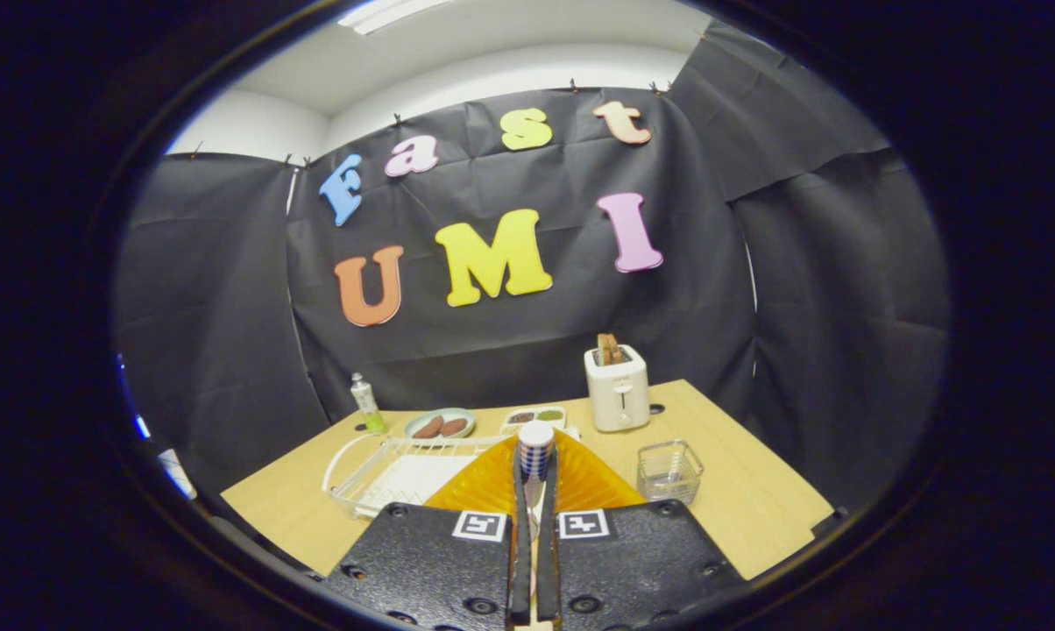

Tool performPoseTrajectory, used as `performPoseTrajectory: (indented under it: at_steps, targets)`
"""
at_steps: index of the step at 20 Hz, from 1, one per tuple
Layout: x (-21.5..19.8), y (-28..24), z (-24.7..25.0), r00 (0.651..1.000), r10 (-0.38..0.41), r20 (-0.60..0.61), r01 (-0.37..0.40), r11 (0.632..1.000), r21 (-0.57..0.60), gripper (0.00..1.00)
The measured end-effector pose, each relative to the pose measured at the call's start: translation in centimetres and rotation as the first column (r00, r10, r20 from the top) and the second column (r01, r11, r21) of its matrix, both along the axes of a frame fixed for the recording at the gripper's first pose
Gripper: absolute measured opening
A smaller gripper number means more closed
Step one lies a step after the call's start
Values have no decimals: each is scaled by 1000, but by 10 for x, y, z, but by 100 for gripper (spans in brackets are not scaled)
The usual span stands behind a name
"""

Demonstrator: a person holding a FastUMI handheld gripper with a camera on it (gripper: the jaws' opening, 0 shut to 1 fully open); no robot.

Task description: Take the plate from the dish rack, then take the spoon from the basket and place it into the plate.

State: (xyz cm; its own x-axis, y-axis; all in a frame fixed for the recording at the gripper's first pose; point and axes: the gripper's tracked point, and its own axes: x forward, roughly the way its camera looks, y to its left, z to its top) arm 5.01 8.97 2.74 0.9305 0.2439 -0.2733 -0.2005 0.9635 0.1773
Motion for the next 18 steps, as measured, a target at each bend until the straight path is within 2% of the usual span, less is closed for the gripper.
performPoseTrajectory:
  at_steps: [6, 13, 18]
  targets:
    - [-10, 45, -33, 999, 42, -36, -43, 999, -26, 8]
    - [-13, 76, -69, 998, 44, -48, -47, 995, -83, 8]
    - [-14, 98, -85, 996, 54, -72, -60, 995, -76, 8]
